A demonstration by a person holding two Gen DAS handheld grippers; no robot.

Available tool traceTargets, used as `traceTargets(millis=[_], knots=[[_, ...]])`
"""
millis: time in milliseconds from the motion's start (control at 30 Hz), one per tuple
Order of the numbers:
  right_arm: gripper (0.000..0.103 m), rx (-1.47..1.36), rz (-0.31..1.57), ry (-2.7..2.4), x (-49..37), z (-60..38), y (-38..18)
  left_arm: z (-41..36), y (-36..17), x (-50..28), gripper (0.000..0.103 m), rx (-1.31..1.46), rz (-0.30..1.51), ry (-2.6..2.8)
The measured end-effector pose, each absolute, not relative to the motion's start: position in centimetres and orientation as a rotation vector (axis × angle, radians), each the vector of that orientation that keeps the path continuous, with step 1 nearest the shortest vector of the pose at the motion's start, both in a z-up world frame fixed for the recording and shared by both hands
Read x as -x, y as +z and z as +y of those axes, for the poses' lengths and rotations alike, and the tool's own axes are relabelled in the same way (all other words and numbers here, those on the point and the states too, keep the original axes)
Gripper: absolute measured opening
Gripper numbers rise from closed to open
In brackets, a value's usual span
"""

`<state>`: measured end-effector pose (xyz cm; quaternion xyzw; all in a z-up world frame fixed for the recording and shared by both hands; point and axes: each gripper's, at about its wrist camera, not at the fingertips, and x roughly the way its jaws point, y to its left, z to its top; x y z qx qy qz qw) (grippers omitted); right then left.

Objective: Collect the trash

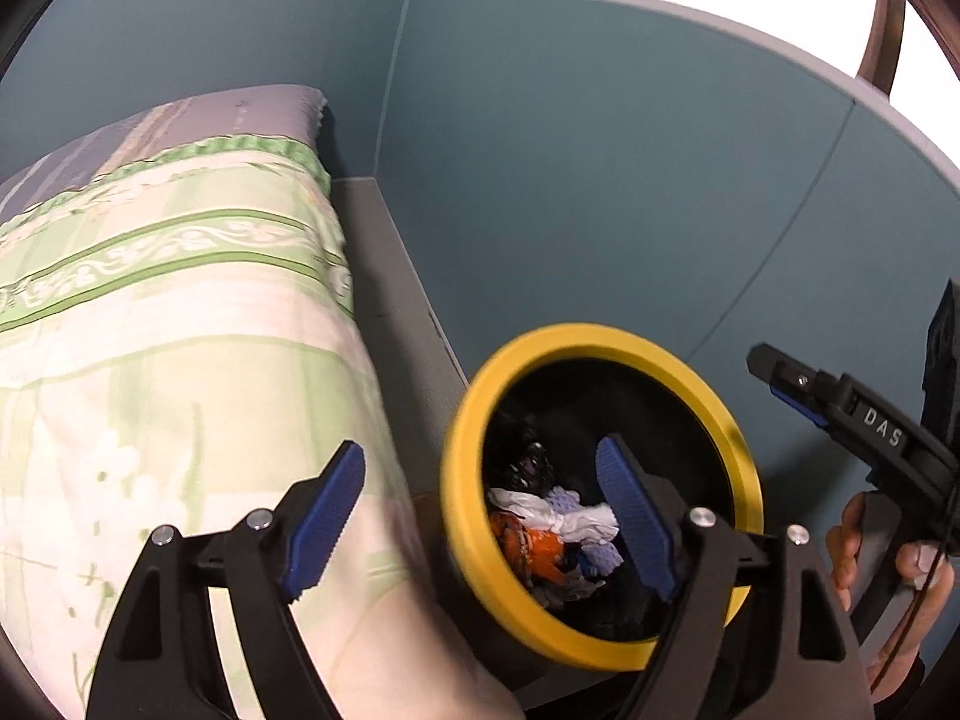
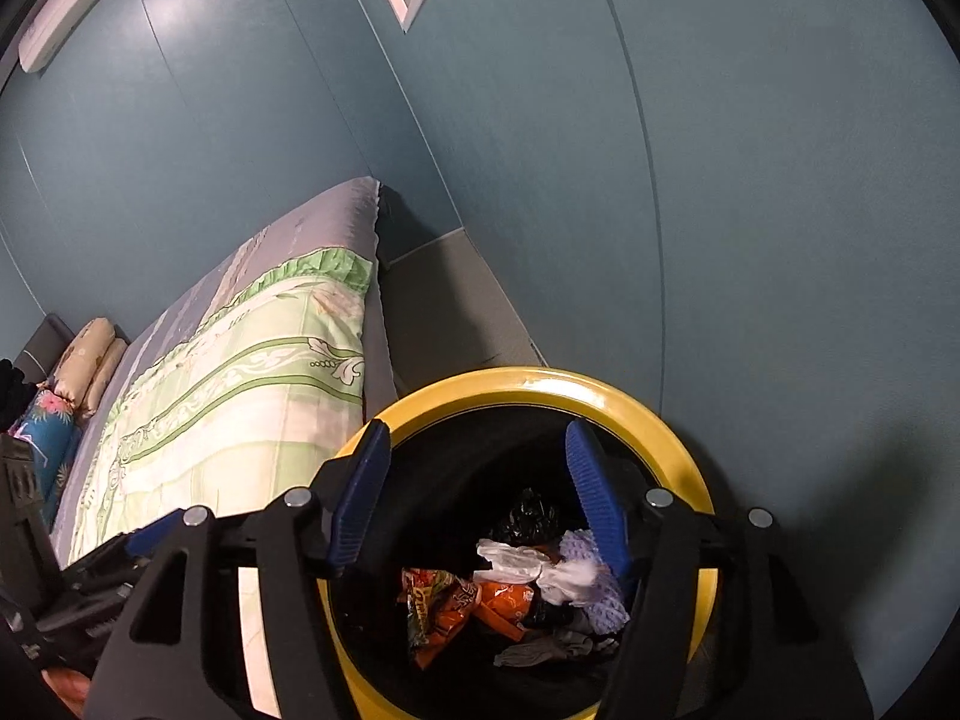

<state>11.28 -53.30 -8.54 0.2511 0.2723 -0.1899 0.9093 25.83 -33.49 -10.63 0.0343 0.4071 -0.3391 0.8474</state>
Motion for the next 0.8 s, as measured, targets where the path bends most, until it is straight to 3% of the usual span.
traceTargets(millis=[400,633,800], knots=[[0.075,-0.417,0.531,-0.344,-12.5,-45.9,-4.6,-21.4,-5.6,-25.0,0.085,0.027,0.725,-0.539],[0.092,-0.293,0.457,-0.265,-13.1,-38.4,-1.1,-12.2,-2.6,-22.9,0.095,0.098,0.619,-0.381],[0.095,-0.192,0.397,-0.169,-13.0,-32.0,1.3,-6.5,0.0,-20.7,0.095,0.115,0.521,-0.28]])
